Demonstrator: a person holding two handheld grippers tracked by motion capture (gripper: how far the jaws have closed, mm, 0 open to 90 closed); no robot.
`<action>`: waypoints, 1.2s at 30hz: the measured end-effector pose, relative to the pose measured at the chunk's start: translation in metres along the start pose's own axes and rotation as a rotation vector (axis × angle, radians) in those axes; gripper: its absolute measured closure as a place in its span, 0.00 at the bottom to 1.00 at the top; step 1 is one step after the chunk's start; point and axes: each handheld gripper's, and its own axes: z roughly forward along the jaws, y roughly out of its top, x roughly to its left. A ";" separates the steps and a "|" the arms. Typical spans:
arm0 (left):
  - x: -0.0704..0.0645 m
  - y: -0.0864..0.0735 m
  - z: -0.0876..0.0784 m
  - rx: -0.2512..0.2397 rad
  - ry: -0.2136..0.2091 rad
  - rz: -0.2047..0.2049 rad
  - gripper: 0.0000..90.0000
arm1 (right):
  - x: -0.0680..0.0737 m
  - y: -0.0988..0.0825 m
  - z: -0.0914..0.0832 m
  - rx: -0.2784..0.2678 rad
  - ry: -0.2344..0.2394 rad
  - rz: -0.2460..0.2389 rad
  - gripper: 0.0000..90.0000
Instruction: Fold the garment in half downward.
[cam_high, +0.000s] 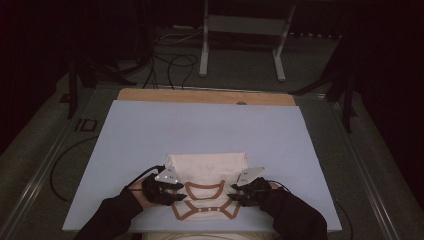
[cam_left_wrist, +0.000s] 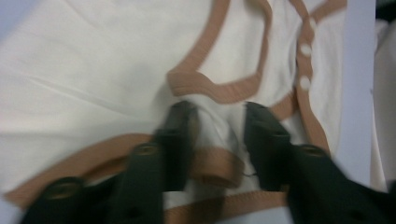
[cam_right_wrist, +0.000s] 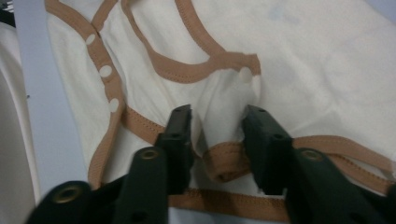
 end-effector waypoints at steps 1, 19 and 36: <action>0.002 0.001 -0.004 -0.011 0.002 -0.010 0.61 | -0.001 0.000 0.000 -0.001 0.002 -0.003 0.66; 0.027 0.013 0.016 0.015 -0.070 -0.088 0.76 | -0.029 0.035 0.022 0.047 0.025 -0.050 0.78; 0.028 0.010 0.022 0.030 -0.117 -0.089 0.98 | -0.029 0.040 0.027 0.139 0.100 -0.078 0.99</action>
